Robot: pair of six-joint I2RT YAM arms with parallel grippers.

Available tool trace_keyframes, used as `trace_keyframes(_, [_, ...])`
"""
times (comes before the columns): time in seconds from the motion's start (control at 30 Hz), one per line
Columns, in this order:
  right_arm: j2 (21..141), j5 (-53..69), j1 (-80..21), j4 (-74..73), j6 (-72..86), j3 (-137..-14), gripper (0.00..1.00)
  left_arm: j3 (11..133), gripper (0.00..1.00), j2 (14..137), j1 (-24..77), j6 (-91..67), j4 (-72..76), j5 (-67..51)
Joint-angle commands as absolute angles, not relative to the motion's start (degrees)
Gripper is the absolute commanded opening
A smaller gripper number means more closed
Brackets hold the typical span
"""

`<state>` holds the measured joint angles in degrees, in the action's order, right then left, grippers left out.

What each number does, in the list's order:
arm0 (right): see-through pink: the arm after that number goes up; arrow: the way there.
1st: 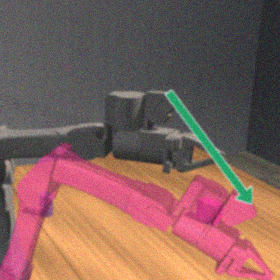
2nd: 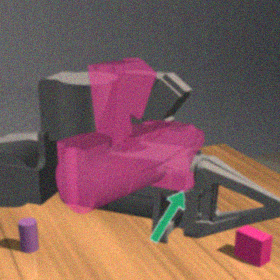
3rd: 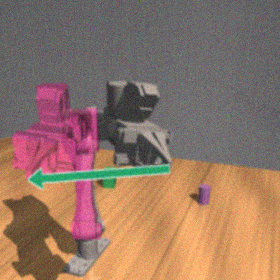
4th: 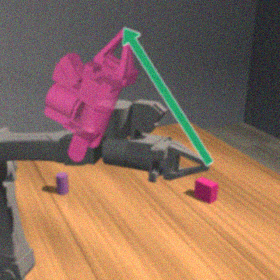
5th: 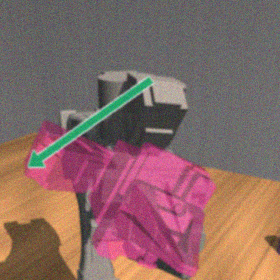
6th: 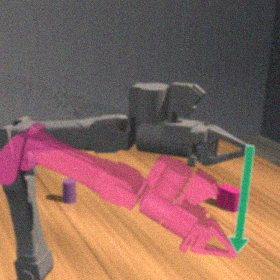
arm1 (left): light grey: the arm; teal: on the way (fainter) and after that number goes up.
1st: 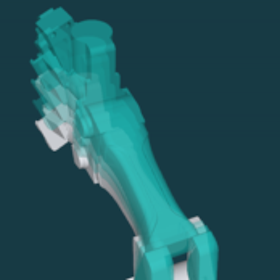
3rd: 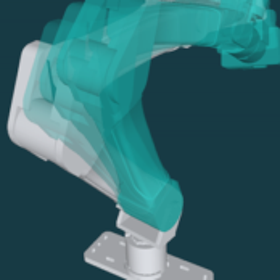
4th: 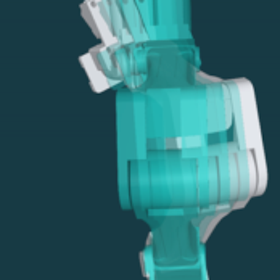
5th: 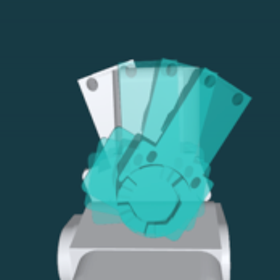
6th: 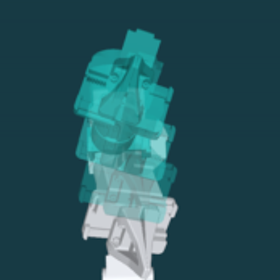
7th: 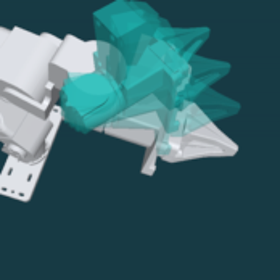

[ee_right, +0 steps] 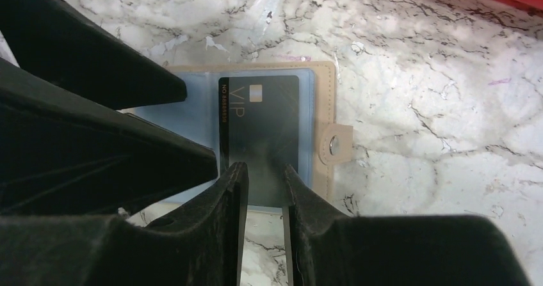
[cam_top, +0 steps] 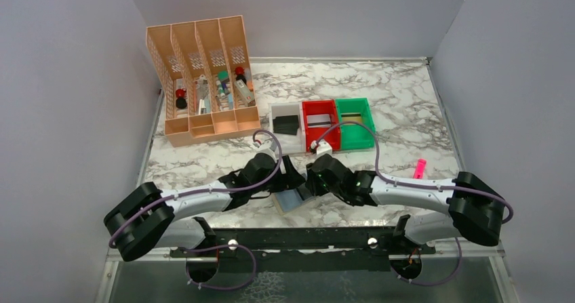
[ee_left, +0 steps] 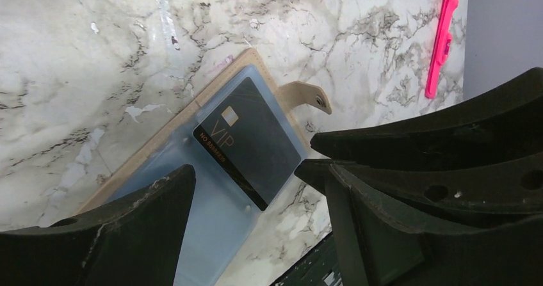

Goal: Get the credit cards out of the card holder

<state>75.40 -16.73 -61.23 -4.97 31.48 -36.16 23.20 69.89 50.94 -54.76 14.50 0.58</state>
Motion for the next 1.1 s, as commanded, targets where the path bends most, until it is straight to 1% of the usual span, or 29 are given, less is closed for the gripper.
trace_keyframes(0.0, [76.5, -10.0, -59.6, -3.0, 28.7, -36.9, 0.31, 25.4, 0.76, 72.2, 51.4, -54.1, 17.5, -2.3])
trace_keyframes(0.17, [79.4, -4.9, -56.4, -1.3, 28.3, -36.4, 0.33, 25.0, 0.75, 72.5, 51.5, -55.3, 17.6, -1.4])
trace_keyframes(0.33, [81.0, -2.6, -54.8, 0.3, 28.1, -35.0, 0.35, 25.1, 0.75, 73.0, 51.6, -54.8, 17.6, -1.9])
trace_keyframes(0.47, [81.5, -3.0, -54.6, 0.8, 29.3, -33.2, 0.35, 25.8, 0.74, 74.1, 51.6, -53.8, 17.6, -3.4])
trace_keyframes(0.63, [80.9, -6.2, -54.5, -0.2, 30.8, -31.8, 0.37, 26.5, 0.74, 75.8, 51.9, -53.3, 17.7, -4.3])
trace_keyframes(0.73, [79.8, -4.4, -54.5, 0.9, 31.4, -30.8, 0.38, 26.9, 0.74, 76.6, 52.3, -53.3, 17.7, -4.3])
trace_keyframes(0.83, [79.1, -1.5, -54.5, 3.2, 33.3, -28.4, 0.30, 27.0, 0.72, 77.6, 52.6, -53.9, 17.8, -4.0])
trace_keyframes(1.07, [78.6, -0.5, -54.5, 6.6, 41.4, -23.6, 0.26, 23.4, 0.68, 78.2, 54.9, -59.6, 19.2, 1.2])
